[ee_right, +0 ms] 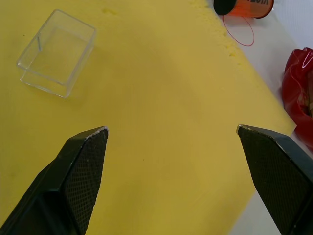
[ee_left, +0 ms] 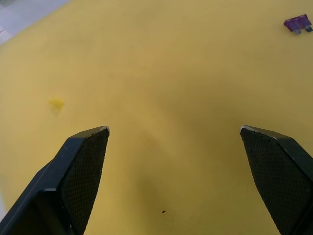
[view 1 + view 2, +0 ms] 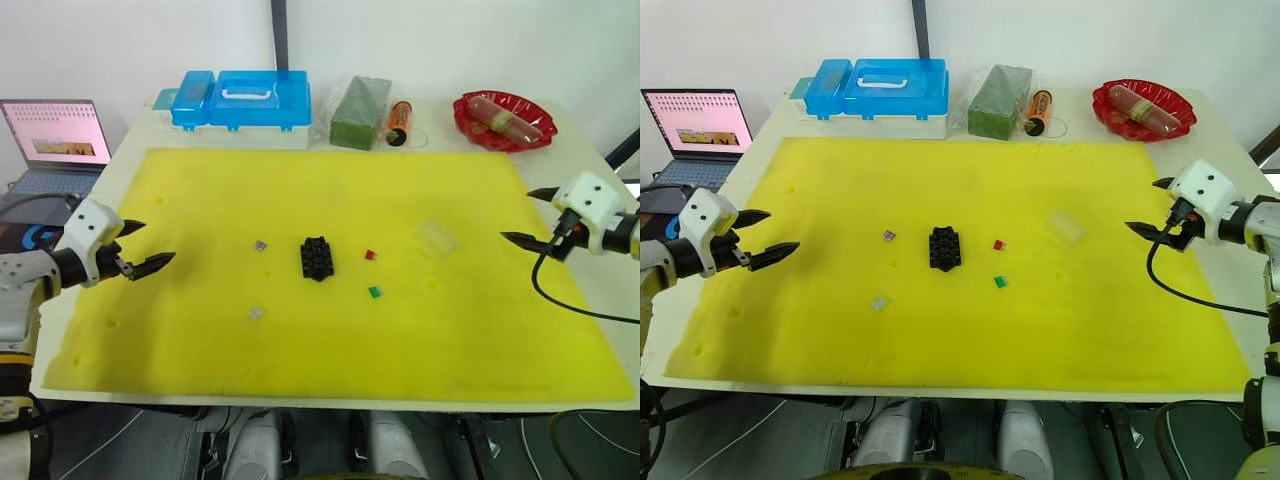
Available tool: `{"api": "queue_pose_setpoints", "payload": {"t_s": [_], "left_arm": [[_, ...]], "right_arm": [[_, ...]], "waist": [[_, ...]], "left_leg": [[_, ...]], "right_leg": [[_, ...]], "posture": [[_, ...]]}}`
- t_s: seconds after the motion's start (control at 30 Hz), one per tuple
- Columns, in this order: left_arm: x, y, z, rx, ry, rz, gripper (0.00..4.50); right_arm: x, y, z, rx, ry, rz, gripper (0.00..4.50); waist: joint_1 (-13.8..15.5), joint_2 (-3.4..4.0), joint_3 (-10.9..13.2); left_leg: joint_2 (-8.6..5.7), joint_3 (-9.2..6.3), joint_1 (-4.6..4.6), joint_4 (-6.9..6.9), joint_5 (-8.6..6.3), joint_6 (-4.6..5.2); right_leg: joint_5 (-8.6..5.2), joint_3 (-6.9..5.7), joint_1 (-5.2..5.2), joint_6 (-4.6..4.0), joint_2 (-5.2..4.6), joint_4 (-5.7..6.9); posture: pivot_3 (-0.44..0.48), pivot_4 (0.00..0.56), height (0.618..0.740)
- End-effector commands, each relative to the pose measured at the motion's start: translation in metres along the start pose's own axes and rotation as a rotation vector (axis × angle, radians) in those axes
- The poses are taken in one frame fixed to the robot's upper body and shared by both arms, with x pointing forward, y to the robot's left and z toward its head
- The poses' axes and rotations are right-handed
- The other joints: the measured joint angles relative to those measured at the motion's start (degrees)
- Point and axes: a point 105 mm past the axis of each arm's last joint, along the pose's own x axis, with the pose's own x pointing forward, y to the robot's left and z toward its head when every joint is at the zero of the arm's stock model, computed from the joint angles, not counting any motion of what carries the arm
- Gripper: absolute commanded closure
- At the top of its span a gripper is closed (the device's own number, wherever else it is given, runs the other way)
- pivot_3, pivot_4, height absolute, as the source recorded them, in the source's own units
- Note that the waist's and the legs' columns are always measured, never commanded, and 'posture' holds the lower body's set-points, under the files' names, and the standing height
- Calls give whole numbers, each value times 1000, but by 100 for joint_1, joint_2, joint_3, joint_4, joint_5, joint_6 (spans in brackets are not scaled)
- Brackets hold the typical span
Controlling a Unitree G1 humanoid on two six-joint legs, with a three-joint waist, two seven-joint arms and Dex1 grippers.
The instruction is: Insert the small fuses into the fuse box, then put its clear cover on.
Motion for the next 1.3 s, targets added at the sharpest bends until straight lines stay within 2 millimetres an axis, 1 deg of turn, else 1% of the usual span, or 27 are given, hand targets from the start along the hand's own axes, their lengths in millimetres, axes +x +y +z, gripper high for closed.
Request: {"api": "queue_pose_setpoints", "payload": {"t_s": [0.03,0.13,0.53,0.83,1.03,1.2,1.3], "left_arm": [[-6,5,13,41,-33,9,0],[-6,8,12,52,-25,33,0],[-5,11,14,79,-32,42,0],[-4,11,14,80,-38,47,0],[-5,11,15,79,-43,47,0],[-5,12,18,74,-49,36,0],[-5,12,18,60,-44,28,0]], "right_arm": [[-5,-11,13,-36,-38,-34,20],[-5,-11,13,-35,-38,-37,20],[-5,-11,12,-36,-36,-41,20],[-5,-14,11,-21,-39,-61,20],[-4,-10,9,-16,-39,-58,20],[-6,-12,8,-17,-32,-71,20],[-6,-12,9,13,-51,-80,20]], "waist": [[-3,0,0],[-3,0,0],[0,0,0],[2,0,0],[-2,0,0],[3,0,0],[4,0,0]], "left_leg": [[0,0,0,0,0,0],[0,0,0,0,0,0],[0,1,0,0,0,0],[0,1,0,0,0,0],[0,1,0,0,0,0],[0,1,0,0,0,0],[0,1,0,0,0,0]], "right_leg": [[0,0,0,0,0,0],[0,0,0,0,0,0],[0,0,0,0,0,0],[0,0,0,0,0,0],[0,0,0,0,0,0],[0,0,0,0,0,0],[0,0,0,0,0,0]], "posture": [[0,150,740],[0,150,740],[0,150,740],[0,150,740],[0,150,740],[0,150,740],[0,150,740]]}}
